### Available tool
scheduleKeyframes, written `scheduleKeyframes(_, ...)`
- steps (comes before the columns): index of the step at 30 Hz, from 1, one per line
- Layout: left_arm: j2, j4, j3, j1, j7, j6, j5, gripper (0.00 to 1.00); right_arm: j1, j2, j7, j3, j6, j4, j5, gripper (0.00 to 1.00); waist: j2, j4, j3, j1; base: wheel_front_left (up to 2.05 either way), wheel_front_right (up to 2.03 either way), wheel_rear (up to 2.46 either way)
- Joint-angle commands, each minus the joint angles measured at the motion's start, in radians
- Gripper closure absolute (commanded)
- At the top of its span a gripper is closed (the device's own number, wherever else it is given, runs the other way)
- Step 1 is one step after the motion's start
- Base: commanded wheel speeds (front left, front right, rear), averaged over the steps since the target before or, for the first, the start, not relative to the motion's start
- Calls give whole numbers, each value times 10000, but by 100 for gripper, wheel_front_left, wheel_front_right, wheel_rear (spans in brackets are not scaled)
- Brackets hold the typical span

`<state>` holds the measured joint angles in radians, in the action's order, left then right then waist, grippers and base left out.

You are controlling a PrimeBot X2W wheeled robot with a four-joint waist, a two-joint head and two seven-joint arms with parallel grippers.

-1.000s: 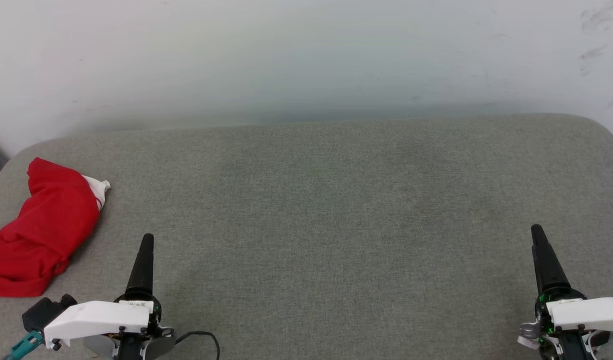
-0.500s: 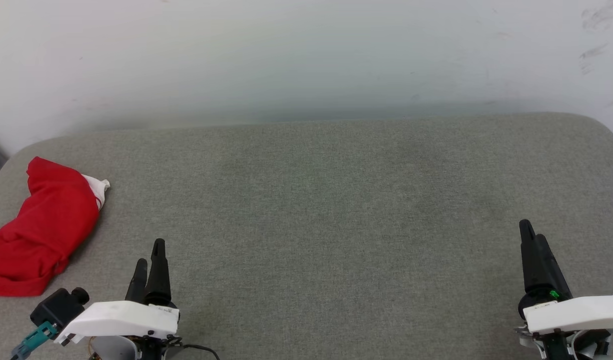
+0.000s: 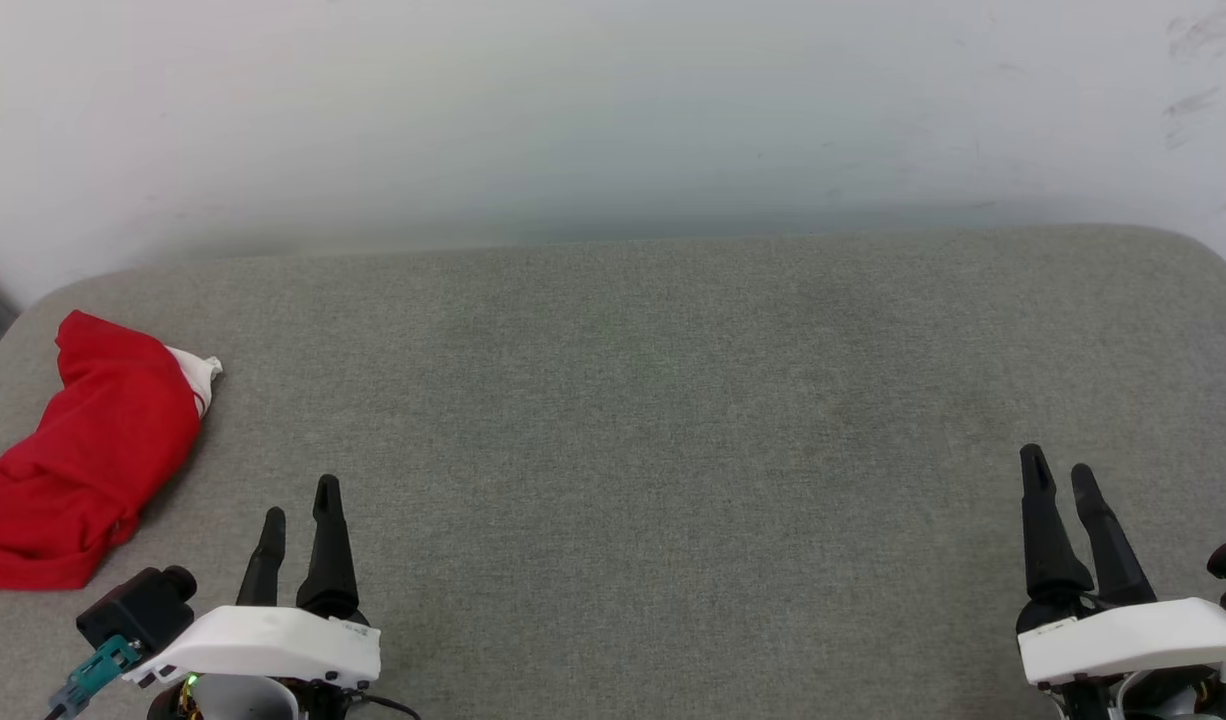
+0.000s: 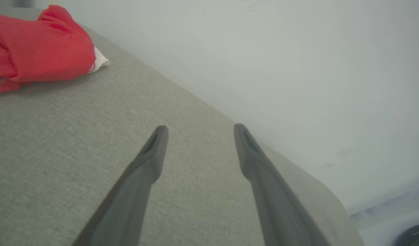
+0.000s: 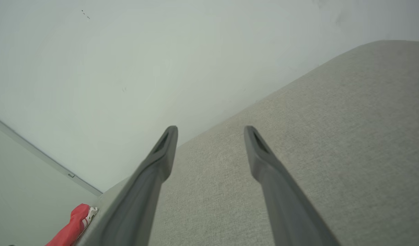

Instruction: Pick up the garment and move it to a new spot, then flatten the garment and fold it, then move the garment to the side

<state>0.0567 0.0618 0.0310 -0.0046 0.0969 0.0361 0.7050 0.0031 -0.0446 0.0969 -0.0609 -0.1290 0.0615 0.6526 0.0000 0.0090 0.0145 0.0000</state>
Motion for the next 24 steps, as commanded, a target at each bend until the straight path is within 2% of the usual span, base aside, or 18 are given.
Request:
scheduleKeyframes(1, 95, -179, -43, -18, 92, 7, -259, 0, -6, -48, 80, 21, -14, -196, -270, 0, 0, 2, 3, 0, 0, 0, 0)
scheduleKeyframes(6, 121, -307, -145, 92, 297, 93, -1057, 0, 103, -52, 284, 79, -15, -275, -1242, 0, 0, 16, 9, 0, 0, 0, 0)
scheduleKeyframes(24, 153, -436, -362, 331, 766, 213, -3057, 0, 386, -61, 756, 142, -19, -450, -3296, 0, 0, 49, 45, 0, 0, 0, 0)
